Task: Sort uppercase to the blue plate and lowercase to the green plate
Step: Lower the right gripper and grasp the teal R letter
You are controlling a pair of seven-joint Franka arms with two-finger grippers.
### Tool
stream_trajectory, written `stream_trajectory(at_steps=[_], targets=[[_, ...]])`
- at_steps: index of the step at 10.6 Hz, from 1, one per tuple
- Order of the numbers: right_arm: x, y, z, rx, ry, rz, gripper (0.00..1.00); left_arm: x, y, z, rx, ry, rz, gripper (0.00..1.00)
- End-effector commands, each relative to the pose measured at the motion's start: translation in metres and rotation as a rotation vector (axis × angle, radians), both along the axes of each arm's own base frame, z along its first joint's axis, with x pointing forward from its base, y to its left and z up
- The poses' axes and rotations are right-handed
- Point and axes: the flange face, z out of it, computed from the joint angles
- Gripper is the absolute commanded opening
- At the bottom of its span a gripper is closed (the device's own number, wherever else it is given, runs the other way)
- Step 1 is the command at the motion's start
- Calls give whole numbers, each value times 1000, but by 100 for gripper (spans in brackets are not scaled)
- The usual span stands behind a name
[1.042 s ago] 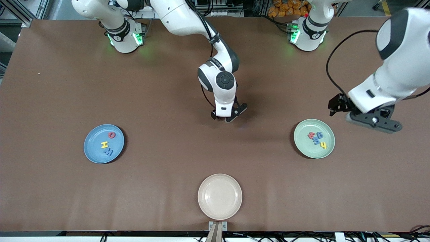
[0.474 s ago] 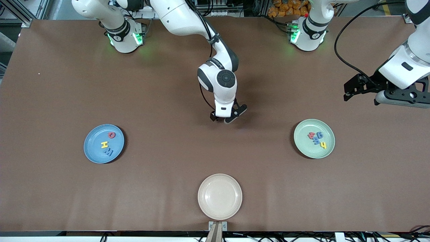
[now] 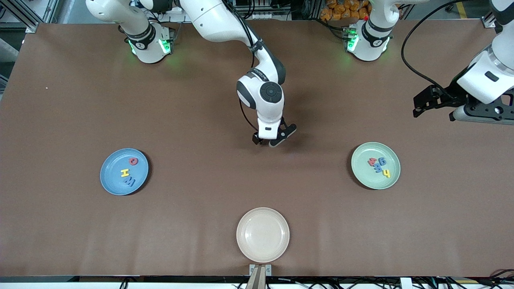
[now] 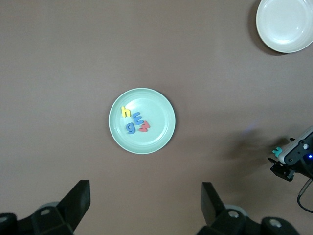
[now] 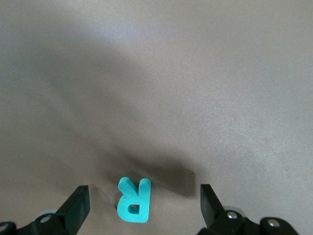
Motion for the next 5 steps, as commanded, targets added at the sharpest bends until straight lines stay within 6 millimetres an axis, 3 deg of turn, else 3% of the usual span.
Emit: stream_trajectory(at_steps=[1, 5], targets=[[-2, 3, -1, -7, -12, -7, 100, -6, 2, 8, -13, 7, 14, 100], [-2, 1, -4, -12, -9, -10, 100, -8, 4, 13, -16, 0, 16, 100]])
